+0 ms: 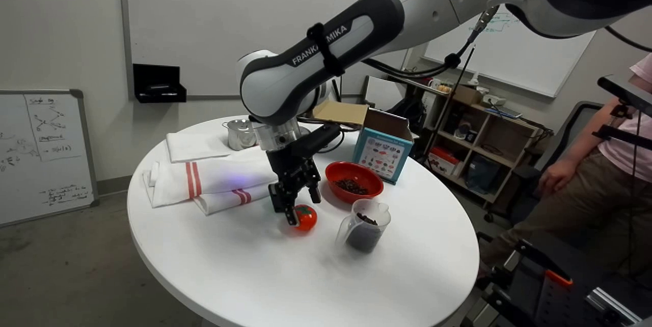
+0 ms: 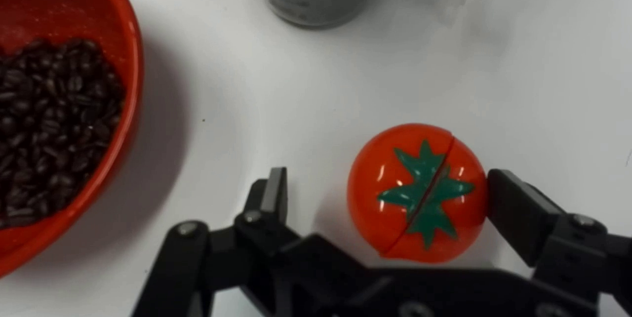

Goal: Put the plastic tomato in the blue box

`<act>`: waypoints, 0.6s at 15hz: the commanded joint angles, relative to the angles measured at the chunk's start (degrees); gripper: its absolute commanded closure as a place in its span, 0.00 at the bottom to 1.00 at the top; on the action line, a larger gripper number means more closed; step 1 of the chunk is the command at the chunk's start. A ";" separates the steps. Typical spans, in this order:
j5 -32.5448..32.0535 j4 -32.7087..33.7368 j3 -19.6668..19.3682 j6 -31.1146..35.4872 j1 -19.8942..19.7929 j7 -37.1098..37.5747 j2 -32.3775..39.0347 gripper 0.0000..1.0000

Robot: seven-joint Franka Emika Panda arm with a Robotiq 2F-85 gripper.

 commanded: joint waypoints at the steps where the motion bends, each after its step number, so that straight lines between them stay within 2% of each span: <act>1: -0.19 5.61 -0.31 -3.60 0.66 -1.08 3.31 0.26; 6: -0.33 2.71 -0.06 -1.55 1.24 -0.58 3.13 0.62; 9: -0.42 1.77 0.03 -1.01 1.55 -0.63 2.43 0.62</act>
